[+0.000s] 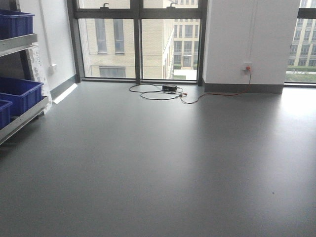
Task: Move white bin to right shelf second layer
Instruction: 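Turn the base toward the shelf of blue crates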
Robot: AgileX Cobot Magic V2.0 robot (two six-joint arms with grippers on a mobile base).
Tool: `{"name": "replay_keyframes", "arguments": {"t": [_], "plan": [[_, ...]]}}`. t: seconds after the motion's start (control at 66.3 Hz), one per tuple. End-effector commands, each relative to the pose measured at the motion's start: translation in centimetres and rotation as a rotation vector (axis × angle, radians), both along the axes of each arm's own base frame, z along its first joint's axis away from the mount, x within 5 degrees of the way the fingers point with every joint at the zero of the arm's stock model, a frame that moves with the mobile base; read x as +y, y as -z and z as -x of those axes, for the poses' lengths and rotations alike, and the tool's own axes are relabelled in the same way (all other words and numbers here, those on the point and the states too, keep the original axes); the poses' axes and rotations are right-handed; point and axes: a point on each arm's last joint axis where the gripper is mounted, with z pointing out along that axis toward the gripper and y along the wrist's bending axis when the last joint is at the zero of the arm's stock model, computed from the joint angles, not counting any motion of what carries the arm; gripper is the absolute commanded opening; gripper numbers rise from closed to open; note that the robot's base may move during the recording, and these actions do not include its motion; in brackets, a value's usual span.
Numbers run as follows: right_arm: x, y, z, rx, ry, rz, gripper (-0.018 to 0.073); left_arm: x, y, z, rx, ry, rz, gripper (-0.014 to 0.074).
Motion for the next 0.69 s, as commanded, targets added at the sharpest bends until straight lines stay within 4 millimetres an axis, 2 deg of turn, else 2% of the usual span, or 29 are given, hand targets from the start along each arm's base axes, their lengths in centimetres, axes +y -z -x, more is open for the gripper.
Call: {"name": "replay_keyframes", "arguments": {"t": [0.0, 0.679], "plan": [[-0.05, -1.67, -0.38, -0.116, 0.002, 0.007, 0.0048, -0.03, 0.37, -0.04, -0.065, 0.004, 0.008, 0.0085], [-0.05, -1.68, -0.39, -0.117, 0.002, 0.007, 0.0048, -0.03, 0.37, -0.04, -0.065, 0.004, 0.008, 0.0085]]}}
